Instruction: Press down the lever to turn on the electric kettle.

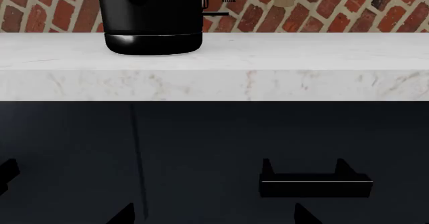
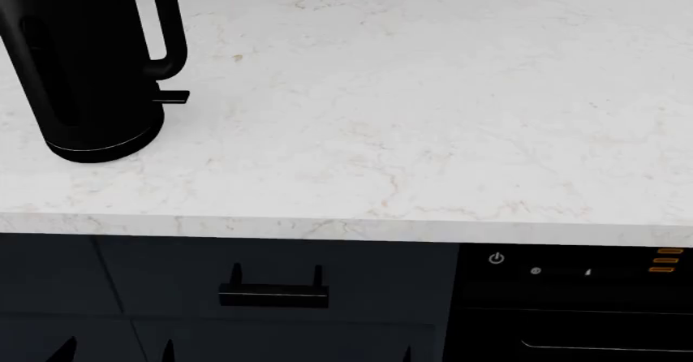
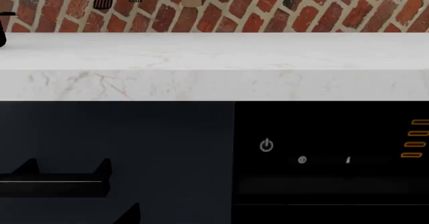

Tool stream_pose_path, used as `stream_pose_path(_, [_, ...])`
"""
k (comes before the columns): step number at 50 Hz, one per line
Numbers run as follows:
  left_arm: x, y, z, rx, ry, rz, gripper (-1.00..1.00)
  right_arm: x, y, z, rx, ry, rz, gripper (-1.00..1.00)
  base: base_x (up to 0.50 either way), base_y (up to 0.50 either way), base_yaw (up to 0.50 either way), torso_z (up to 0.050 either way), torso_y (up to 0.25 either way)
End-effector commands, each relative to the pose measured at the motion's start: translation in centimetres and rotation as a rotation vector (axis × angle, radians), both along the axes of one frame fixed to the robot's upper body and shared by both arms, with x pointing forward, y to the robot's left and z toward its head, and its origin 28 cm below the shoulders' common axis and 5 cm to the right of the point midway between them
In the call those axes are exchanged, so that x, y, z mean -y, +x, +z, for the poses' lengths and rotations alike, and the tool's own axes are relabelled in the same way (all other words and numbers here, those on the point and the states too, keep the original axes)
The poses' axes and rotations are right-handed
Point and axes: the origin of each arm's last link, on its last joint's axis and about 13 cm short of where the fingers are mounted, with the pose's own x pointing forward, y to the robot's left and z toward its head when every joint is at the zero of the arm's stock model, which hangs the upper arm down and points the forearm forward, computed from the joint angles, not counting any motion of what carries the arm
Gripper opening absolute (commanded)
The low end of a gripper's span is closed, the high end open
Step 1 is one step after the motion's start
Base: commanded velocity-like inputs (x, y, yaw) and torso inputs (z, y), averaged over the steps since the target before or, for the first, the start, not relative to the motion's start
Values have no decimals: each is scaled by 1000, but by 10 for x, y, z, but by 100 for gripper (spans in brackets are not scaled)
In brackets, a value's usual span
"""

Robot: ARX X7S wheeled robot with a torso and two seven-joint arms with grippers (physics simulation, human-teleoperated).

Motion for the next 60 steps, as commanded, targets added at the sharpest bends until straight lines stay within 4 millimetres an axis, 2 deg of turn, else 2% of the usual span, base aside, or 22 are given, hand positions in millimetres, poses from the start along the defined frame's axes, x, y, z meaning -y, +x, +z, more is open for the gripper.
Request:
stream_pose_path(1, [0, 0, 0, 0, 0, 0, 100, 0, 0, 0, 0, 0, 0, 100, 0, 0, 0, 0, 0])
stream_pose_path(16, [-1, -1, 1, 10, 2, -3, 100, 2, 0, 1, -12, 1, -20, 100, 0, 0, 0, 0, 0])
stream_pose_path(50, [-3, 2, -2, -6, 8, -3, 100, 0, -1, 1, -10, -39, 2, 100, 0, 500, 0, 0, 0])
stream_pose_path(60, [-2, 1, -5, -26, 23, -36, 100, 5, -3, 5, 10, -27, -1, 100, 0, 400, 0, 0, 0])
